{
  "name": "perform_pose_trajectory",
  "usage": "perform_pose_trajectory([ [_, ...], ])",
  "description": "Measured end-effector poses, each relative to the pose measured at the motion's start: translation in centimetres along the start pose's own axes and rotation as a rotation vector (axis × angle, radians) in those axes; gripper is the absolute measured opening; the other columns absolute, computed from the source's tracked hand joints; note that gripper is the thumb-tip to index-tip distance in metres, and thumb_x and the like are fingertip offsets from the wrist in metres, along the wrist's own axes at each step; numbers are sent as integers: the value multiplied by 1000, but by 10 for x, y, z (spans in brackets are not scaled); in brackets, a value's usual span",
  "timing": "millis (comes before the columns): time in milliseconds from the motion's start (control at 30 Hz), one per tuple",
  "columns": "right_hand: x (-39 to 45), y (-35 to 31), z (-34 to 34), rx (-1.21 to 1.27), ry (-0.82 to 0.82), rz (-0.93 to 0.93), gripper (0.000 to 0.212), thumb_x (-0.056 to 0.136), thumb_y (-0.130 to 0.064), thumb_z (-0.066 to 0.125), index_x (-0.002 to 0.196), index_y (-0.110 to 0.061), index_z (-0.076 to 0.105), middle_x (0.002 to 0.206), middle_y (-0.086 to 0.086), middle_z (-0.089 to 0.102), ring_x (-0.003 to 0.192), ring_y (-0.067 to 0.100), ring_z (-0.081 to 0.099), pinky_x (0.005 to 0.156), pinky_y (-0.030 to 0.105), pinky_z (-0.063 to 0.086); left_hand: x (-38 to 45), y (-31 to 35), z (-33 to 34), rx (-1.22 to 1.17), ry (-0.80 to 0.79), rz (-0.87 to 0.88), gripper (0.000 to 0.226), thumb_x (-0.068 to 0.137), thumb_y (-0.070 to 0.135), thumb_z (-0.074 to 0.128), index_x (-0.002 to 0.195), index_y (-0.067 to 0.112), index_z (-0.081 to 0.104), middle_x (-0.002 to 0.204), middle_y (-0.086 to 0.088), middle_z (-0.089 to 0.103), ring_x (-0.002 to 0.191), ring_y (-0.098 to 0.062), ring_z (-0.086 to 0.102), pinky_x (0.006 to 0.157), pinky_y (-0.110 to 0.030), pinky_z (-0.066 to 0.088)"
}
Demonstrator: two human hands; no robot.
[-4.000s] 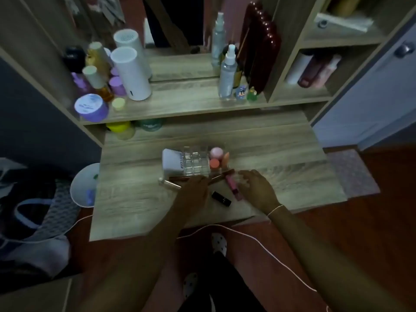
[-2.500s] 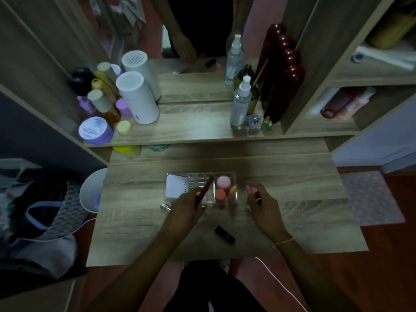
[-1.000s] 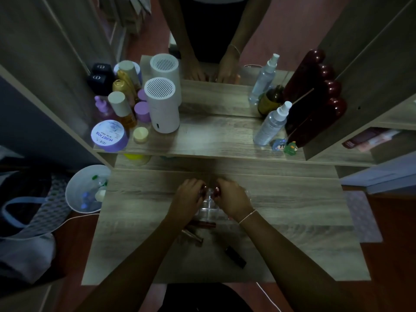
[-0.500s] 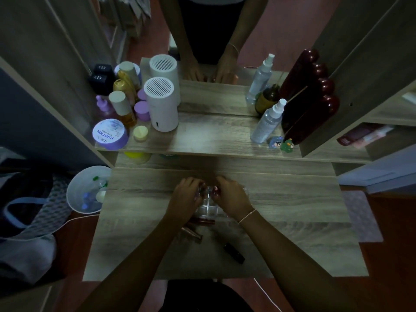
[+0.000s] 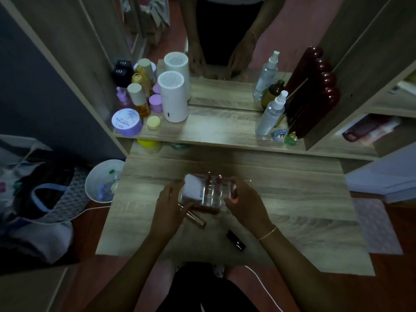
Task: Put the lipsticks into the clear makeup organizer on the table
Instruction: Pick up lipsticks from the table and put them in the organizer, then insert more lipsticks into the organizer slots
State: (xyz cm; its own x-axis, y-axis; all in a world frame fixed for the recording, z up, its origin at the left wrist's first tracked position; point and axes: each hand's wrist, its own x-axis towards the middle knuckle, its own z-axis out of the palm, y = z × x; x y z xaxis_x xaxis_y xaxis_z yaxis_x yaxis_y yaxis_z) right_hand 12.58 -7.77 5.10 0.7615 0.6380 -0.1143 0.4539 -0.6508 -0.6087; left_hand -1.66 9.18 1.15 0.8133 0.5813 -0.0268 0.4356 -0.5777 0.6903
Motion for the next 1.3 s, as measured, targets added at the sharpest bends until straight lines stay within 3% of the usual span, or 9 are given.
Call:
perform_pose_trajectory([
  [100,-13,7,7,7,-17,50,27,80,-21,63,106,-24,56,92,4,63,65,12,57,60,26,48,-22,-6,-1,-28,48,-48,53,84,37,61,128,10,50,122,-15,54,109,-28,53,94,-37,44],
  [267,-29,17,27,-6,-113,-48,18,87,-17,59,105,-14,64,97,5,67,92,24,65,79,39,55,-40,-3,18,-118,137,-407,45,85,19,69,124,4,51,123,-20,50,102,-34,57,86,-37,47],
  [367,-29,18,37,-78,-245,-8,29,91,-20,54,118,-15,62,117,8,64,108,28,60,92,39,48,-40,3,36,-96,104,-496,41,87,24,65,119,2,53,125,-19,52,110,-34,50,88,-38,42],
  [567,-23,5,56,-265,-301,-221,38,95,-17,44,131,-17,56,127,9,63,114,27,59,95,43,45,-25,16,55,-104,141,-612,53,82,27,71,121,6,42,124,-20,49,104,-38,55,80,-42,47],
  [700,-23,-3,66,-368,-321,-167,38,97,-13,38,133,-14,51,127,11,59,114,30,57,91,43,49,-21,-1,48,-118,145,-601,42,81,17,67,115,8,42,117,-21,49,96,-42,57,73,-41,47],
  [900,-18,-16,83,-444,-322,-130,30,95,-15,46,123,-11,55,121,14,57,110,33,57,83,43,49,-18,-36,20,-69,119,-598,51,77,11,68,121,10,43,119,-22,49,97,-42,57,78,-43,47],
  [1067,-12,-29,97,-475,-323,-288,27,97,-17,45,118,-8,59,116,22,64,105,41,62,80,47,50,-19,-53,5,-80,125,-584,48,78,11,69,119,7,45,116,-23,52,100,-40,56,81,-43,46],
  [1167,-10,-36,100,-495,-355,-293,37,101,-31,38,131,-13,51,130,18,59,114,38,58,86,46,51,-21,-57,1,-99,125,-581,49,78,11,69,120,7,45,116,-23,52,101,-39,55,80,-41,45],
  [1300,-14,-40,86,-178,-319,-209,43,97,-39,48,138,-25,48,135,10,58,116,30,59,89,40,50,-20,-55,-2,-166,129,-558,52,79,10,67,125,10,44,115,-23,53,100,-38,55,75,-34,38],
])
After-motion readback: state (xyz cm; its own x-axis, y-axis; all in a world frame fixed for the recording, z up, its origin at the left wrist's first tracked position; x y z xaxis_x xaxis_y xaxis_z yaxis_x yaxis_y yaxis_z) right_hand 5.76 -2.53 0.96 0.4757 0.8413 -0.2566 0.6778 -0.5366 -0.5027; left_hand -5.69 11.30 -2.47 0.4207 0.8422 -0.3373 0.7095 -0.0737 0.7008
